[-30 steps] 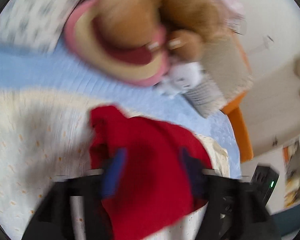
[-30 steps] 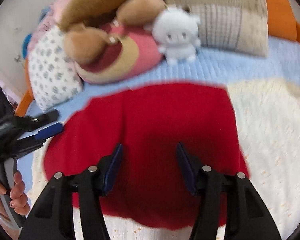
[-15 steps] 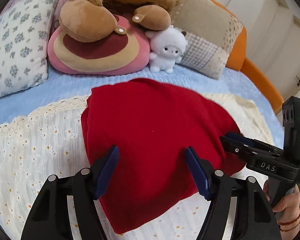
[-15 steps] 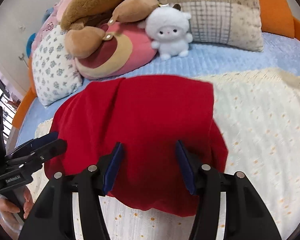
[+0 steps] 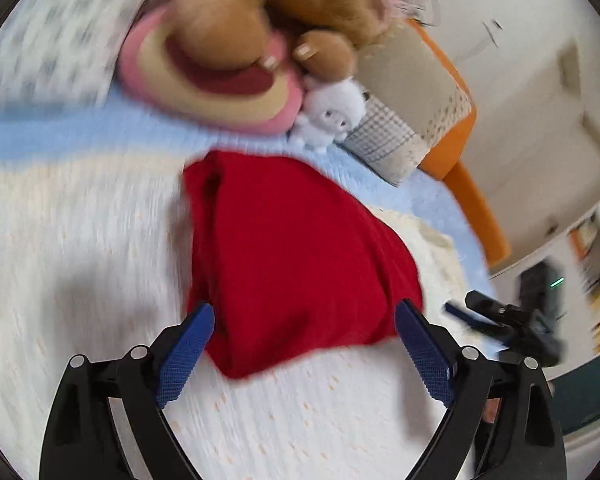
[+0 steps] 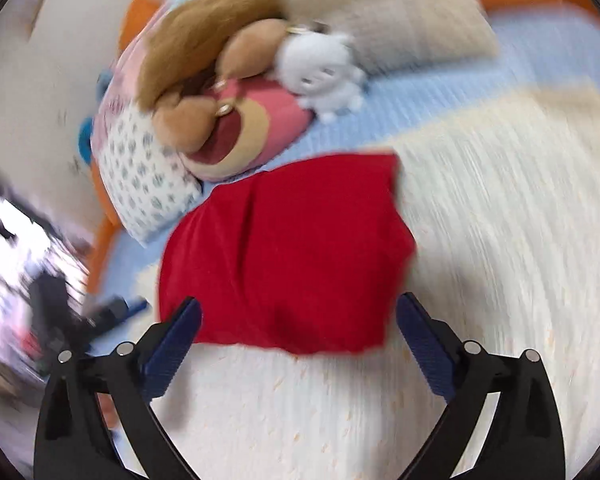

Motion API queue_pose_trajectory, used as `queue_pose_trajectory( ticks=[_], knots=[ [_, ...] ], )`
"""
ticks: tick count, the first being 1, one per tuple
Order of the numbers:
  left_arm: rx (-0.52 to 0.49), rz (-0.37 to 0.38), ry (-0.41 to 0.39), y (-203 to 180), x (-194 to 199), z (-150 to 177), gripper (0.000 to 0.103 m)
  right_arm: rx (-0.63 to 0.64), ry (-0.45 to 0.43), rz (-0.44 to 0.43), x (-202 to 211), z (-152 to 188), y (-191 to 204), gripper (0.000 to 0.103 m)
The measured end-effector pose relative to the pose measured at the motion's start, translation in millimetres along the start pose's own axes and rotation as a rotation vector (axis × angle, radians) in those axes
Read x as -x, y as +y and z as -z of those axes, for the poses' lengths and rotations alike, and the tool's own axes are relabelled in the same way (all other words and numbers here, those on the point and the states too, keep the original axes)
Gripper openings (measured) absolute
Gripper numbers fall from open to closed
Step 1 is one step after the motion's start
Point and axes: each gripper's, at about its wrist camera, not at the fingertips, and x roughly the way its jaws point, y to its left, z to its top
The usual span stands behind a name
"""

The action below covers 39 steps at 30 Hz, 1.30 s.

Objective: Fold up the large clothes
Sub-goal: 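Grip the folded red sweater bundle with both grippers and lift it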

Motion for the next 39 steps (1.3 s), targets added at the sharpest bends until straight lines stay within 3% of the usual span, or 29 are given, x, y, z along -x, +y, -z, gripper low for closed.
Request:
queue_pose_trajectory(
  ticks=[3, 6, 8, 14, 18, 23, 28, 29, 31, 32, 34, 39],
  knots=[
    [0.16, 0.067, 0.07, 30, -13, 14, 0.093, -0.169, 0.062, -0.076, -4, 8, -39, 0.099],
    [0.286, 0.121, 0.084, 48, -29, 29, 0.093, -0.302, 0.107, -0.179, -23, 21, -59, 0.099],
    [0.339, 0.147, 0.092, 53, -41, 37, 0.093, -0.348, 0.131, -0.205, -40, 29, -61, 0.099],
    [0.369, 0.115, 0.008, 50, -64, 40, 0.093, -0.447, 0.112, -0.261, -76, 40, -58, 0.099],
    [0.405, 0.098, -0.022, 50, -83, 31, 0.095, -0.521, 0.052, -0.269, -91, 31, -58, 0.099],
    [0.369, 0.062, -0.023, 43, -92, 15, 0.1, -0.513, 0.086, -0.198, -105, 9, -51, 0.099],
    [0.357, 0.084, -0.003, 56, -94, 7, 0.101, -0.488, 0.069, -0.145, -110, -5, -51, 0.099],
    [0.346, 0.083, -0.01, 57, -95, 8, 0.101, -0.485, 0.056, -0.143, -112, -6, -52, 0.097],
    [0.306, 0.069, -0.022, 54, -98, 7, 0.098, -0.439, 0.03, -0.11, -114, -9, -49, 0.083],
    [0.282, 0.056, -0.026, 52, -98, 7, 0.095, -0.417, 0.028, -0.104, -115, -10, -48, 0.079],
    [0.236, 0.023, -0.02, 45, -97, 3, 0.082, -0.369, 0.026, -0.117, -113, -11, -45, 0.06],
    [0.098, -0.073, -0.018, 25, -92, -2, 0.064, -0.241, 0.021, -0.091, -109, -14, -24, 0.046]
  ],
)
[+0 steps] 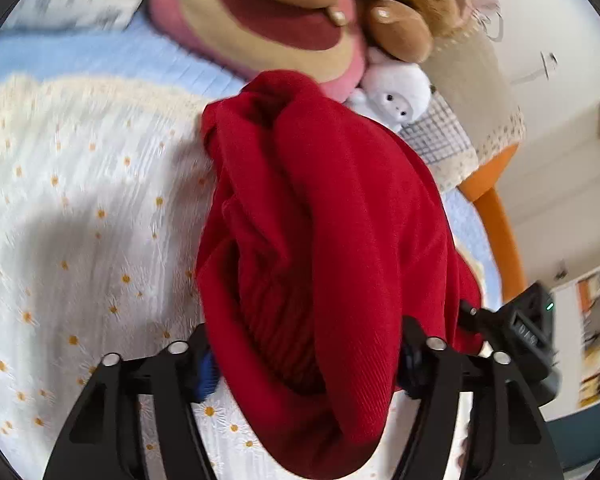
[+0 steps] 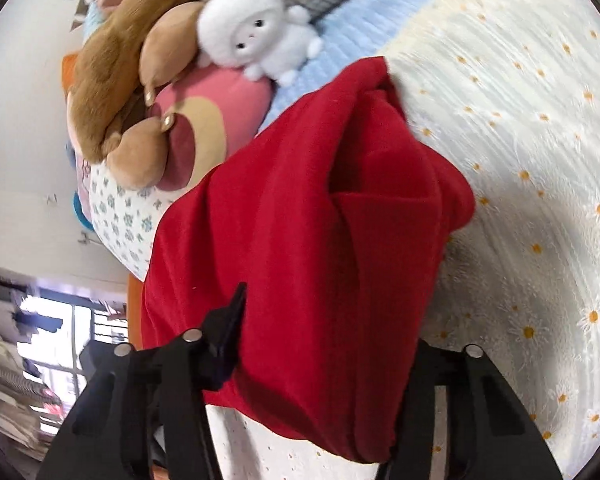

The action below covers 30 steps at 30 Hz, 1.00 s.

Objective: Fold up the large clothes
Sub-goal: 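Grip the folded red sweater bundle with both grippers and lift it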

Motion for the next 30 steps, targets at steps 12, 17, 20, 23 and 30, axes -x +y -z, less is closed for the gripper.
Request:
queue_pose_trajectory(
  ticks=[12, 17, 20, 23, 30],
  knots=[
    [-0.212, 0.067, -0.076, -93, 107, 13, 0.055, 0.139, -0.089, -0.121, 101, 16, 70, 0.038],
    [-0.359, 0.11, -0.087, -197, 172, 67, 0.055, 0.202, -0.173, -0.126, 235, 53, 93, 0.037],
    [-0.428, 0.175, -0.088, -270, 199, 103, 0.055, 0.211, -0.253, -0.116, 321, 77, 90, 0.037],
    [-0.504, 0.247, -0.092, -336, 212, 143, 0.055, 0.218, -0.369, -0.079, 434, 112, 76, 0.037],
    [-0.622, 0.441, -0.065, -485, 188, 244, 0.055, 0.148, -0.619, 0.049, 616, 175, 8, 0.036]
  ],
)
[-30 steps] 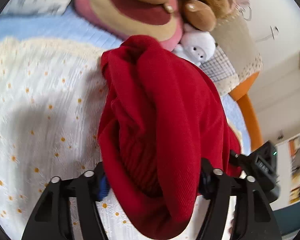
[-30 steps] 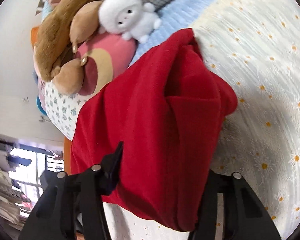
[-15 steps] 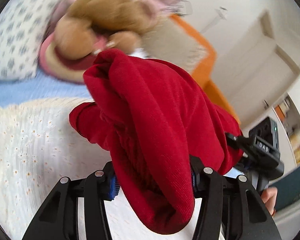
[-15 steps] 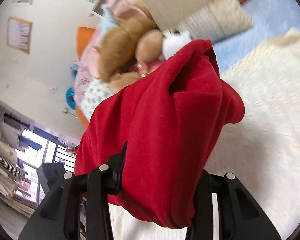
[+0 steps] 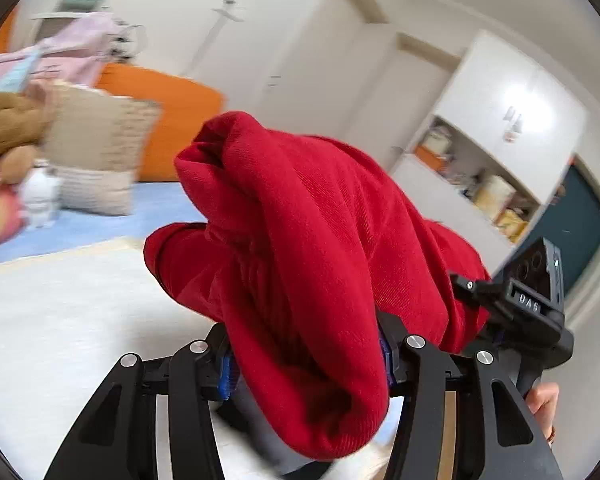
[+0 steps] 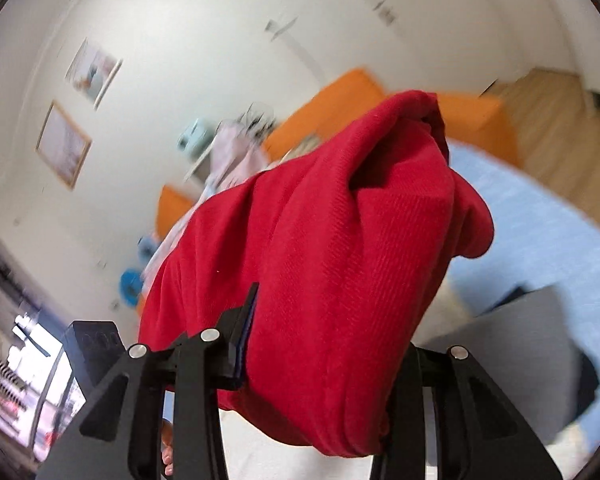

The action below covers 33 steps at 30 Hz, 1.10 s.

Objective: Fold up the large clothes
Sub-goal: 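Grip the folded red sweater bundle with both grippers and lift it, then carry the sweater bundle with both grippers onto the grey folded clothes stack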

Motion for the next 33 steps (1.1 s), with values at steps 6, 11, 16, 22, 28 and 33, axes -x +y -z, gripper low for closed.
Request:
queue_pose_trajectory(
  ticks=[6, 11, 16, 22, 28, 33],
  knots=[
    [-0.067, 0.064, -0.01, -58, -70, 42, 0.055, -0.02, -0.116, 0.098, 64, 7, -75, 0.036],
    [-0.011, 0.056, 0.053, -24, -125, 106, 0.055, -0.016, -0.1, 0.127, 45, 39, -134, 0.036],
    [0.052, 0.006, 0.159, 27, -140, 183, 0.055, -0.054, 0.11, 0.145, -10, 104, -192, 0.037],
    [0.11, 0.055, 0.231, 61, -137, 227, 0.057, -0.119, 0.163, 0.039, -19, 147, -226, 0.049],
    [0.103, 0.024, 0.278, 51, -139, 222, 0.062, -0.145, 0.166, 0.077, -16, 141, -228, 0.051],
    [-0.001, -0.03, 0.327, 17, -89, 209, 0.066, -0.069, 0.222, 0.169, -11, 130, -209, 0.057]
  ],
)
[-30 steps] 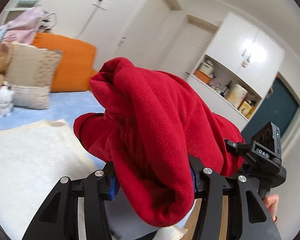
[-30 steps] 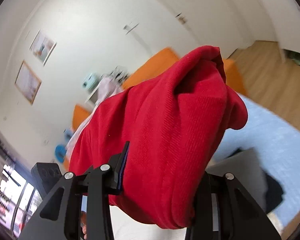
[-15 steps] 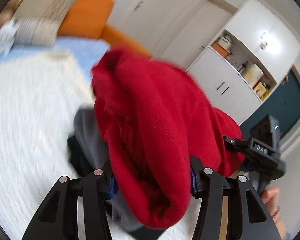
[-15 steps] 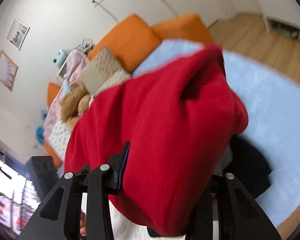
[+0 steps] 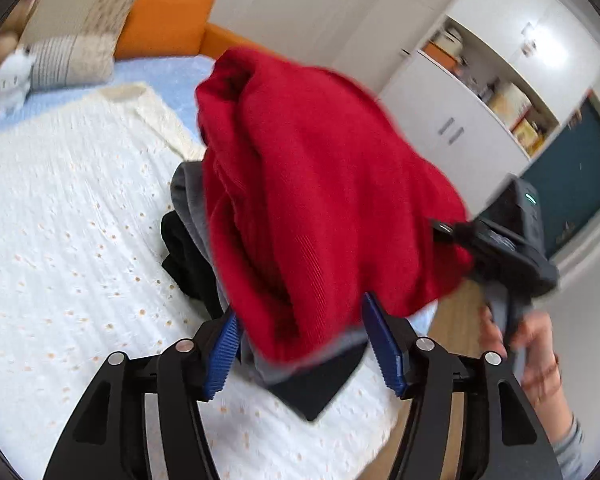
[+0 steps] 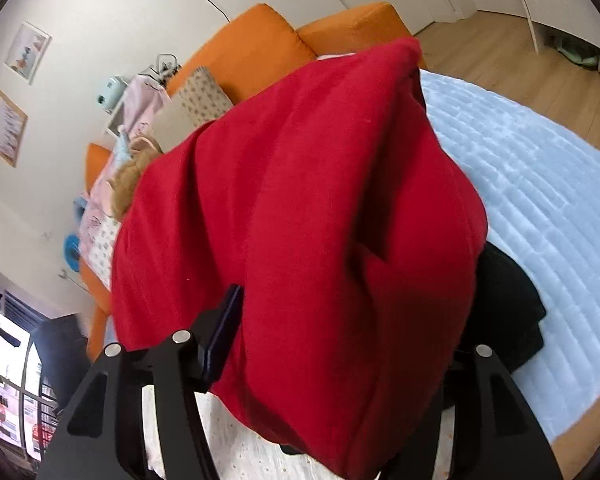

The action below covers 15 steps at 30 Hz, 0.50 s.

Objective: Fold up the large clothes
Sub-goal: 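Carry the sweater bundle with both grippers onto the grey folded clothes stack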

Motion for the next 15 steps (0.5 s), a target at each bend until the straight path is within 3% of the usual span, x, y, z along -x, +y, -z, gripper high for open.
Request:
queue_pose_trajectory(
  ticks=[3, 6, 7, 9, 12, 15],
  knots=[
    [0.0, 0.026, -0.038, -18, 27, -15, 0.072, -0.026, 0.005, 0.025, 3, -3, -4, 0.059],
    [-0.2, 0.005, -0.155, -66, 58, -33, 0.079, 0.012, 0.017, 0.041, 2, 1, 0, 0.06],
    [-0.24, 0.006, -0.169, -77, 63, -40, 0.085, 0.034, 0.019, 0.05, 1, 5, 3, 0.061],
    [-0.295, -0.006, -0.19, -99, 67, -61, 0.086, 0.054, 0.023, 0.055, 1, 8, 8, 0.062],
    [-0.289, -0.056, -0.174, -103, 47, -95, 0.086, 0.077, 0.02, 0.07, 1, 10, 17, 0.063],
    [-0.206, -0.117, -0.083, -74, 3, -121, 0.084, 0.055, 0.018, 0.073, 0, 6, 15, 0.063]
  ],
)
